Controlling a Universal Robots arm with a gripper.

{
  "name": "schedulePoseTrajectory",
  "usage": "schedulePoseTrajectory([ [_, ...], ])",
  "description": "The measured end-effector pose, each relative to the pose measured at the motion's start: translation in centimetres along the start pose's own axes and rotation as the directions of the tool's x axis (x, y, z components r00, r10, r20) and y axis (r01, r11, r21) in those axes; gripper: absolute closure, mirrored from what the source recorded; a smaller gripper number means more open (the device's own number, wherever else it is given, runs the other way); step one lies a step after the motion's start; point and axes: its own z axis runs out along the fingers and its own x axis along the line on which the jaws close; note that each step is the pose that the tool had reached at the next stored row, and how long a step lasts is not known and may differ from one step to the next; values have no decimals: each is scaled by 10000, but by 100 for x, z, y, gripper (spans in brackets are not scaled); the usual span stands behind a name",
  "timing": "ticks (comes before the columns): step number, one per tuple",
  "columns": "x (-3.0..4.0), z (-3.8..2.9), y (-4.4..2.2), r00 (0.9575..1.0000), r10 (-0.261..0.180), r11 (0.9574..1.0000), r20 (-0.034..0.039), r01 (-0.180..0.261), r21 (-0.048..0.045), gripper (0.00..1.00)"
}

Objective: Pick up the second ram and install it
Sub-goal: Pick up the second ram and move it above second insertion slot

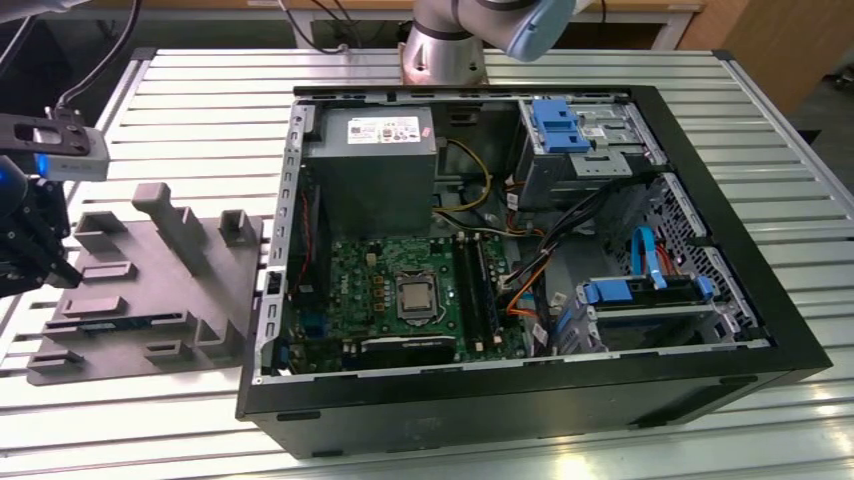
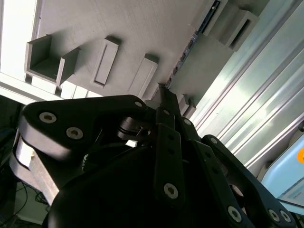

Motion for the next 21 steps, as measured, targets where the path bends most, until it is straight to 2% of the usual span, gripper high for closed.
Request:
schedulePoseTrajectory([
  [10,75,89,-28,10000,-1,10000,1,1,1,89],
  [21,109,189,-67,10000,-1,10000,0,1,0,89],
])
